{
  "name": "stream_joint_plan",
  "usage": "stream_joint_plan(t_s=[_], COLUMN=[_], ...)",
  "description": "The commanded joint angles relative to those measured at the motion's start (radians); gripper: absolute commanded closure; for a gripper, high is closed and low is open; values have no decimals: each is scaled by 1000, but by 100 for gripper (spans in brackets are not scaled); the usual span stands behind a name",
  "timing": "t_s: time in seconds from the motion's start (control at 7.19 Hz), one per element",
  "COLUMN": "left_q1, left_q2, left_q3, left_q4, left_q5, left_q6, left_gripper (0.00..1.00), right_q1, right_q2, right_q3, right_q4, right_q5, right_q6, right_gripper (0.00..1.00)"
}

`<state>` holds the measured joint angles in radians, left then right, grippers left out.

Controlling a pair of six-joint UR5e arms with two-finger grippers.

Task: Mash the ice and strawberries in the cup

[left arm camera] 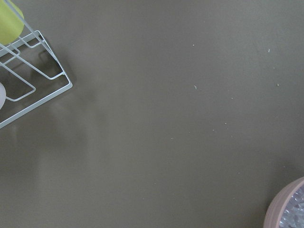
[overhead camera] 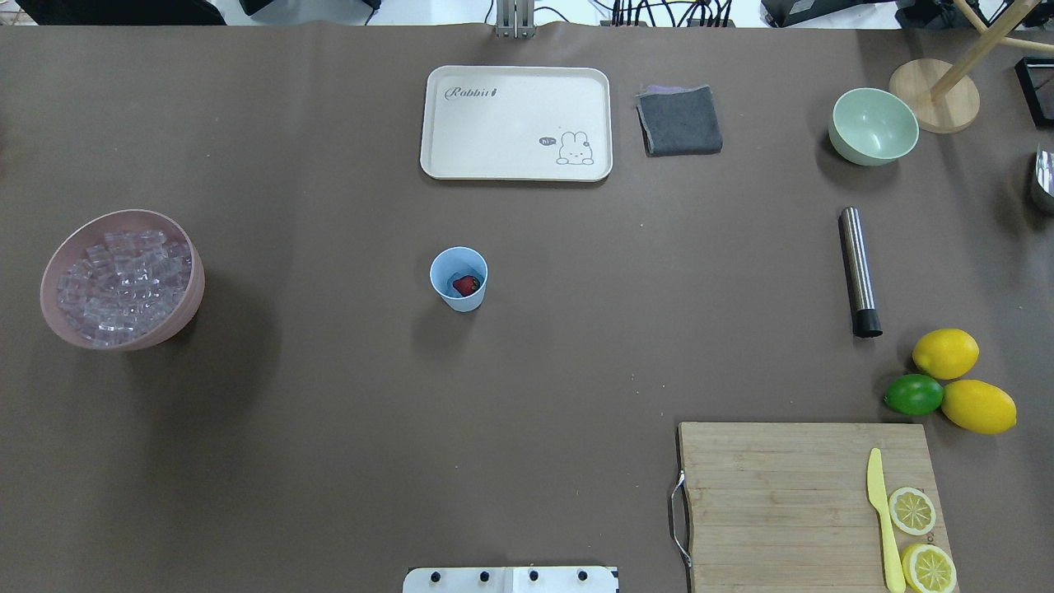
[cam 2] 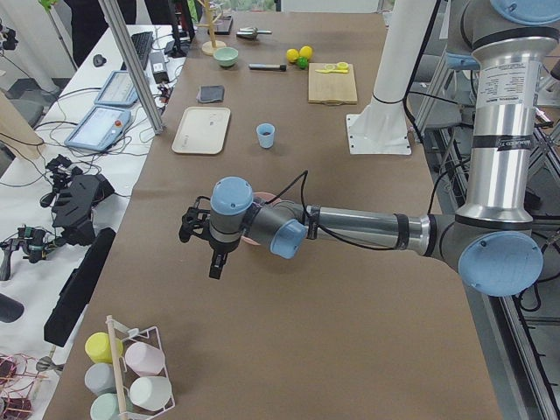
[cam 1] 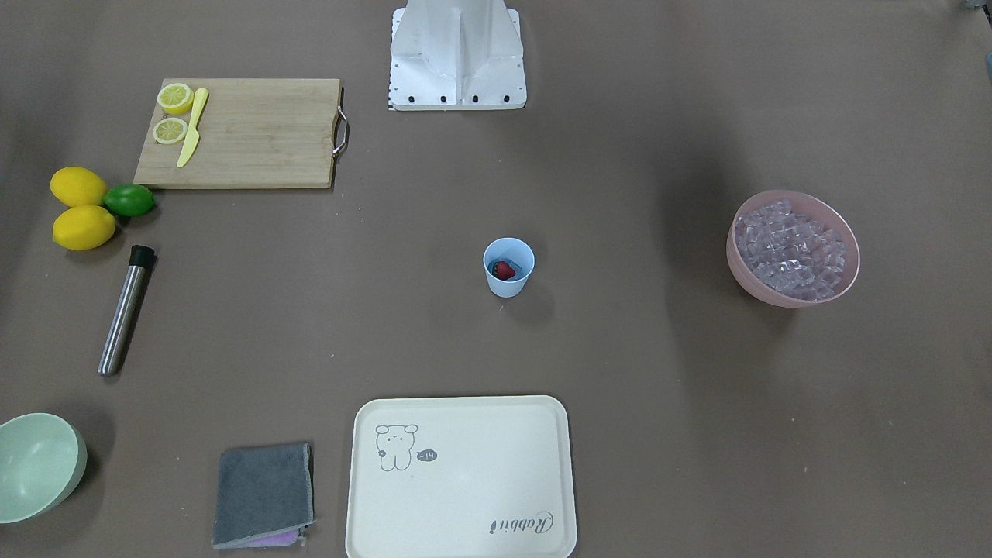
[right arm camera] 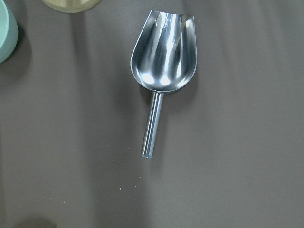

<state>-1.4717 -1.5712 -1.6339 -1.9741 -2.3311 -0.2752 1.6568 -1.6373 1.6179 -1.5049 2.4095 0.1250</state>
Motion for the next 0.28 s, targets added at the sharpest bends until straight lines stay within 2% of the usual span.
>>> stream_joint_plan(t_s=[0.0,0.14], left_q1=[-5,-6], left_q2=[5,5], left_q3=[-1,-1], left_q4=[3,3], left_q5=[1,3], left_q6=[13,13], left_gripper=[2,2], right_q1=[-5,-14], right_q2=[8,8], right_q3=[0,2], right_q4=[0,0], right_q5=[-6,-6], right_q6=[1,4], right_gripper=[0,0])
